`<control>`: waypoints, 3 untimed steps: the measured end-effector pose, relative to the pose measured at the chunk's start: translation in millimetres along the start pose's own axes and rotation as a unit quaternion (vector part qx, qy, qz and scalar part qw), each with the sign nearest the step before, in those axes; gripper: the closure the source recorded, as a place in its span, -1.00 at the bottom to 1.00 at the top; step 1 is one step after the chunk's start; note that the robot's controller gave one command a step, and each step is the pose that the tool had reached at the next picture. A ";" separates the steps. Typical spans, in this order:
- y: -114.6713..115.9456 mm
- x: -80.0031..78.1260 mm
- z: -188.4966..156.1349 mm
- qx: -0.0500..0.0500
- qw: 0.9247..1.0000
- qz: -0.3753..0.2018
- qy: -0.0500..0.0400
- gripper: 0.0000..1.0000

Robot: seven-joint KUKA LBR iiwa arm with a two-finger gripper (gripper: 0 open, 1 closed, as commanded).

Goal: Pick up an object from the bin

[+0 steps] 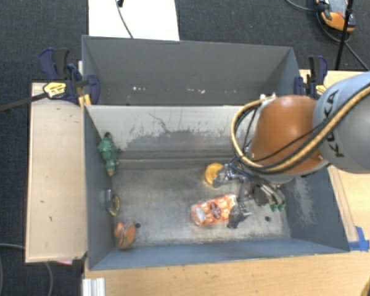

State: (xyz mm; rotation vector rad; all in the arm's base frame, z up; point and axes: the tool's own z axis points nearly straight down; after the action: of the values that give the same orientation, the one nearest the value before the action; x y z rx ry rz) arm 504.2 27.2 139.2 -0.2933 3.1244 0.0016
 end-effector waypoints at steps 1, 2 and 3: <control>-2.1 2.4 63.8 0.000 1.000 -0.028 -0.001 -1.00; -2.6 -5.0 77.4 0.000 1.000 -0.019 -0.010 1.00; -2.7 -4.8 76.7 0.000 1.000 -0.018 -0.009 1.00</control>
Offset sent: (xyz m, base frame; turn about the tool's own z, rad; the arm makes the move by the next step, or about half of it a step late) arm 0.0020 -0.0042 -0.0692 0.0062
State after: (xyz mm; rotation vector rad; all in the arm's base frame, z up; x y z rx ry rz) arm 509.6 25.5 62.6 -0.3459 3.1002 0.0033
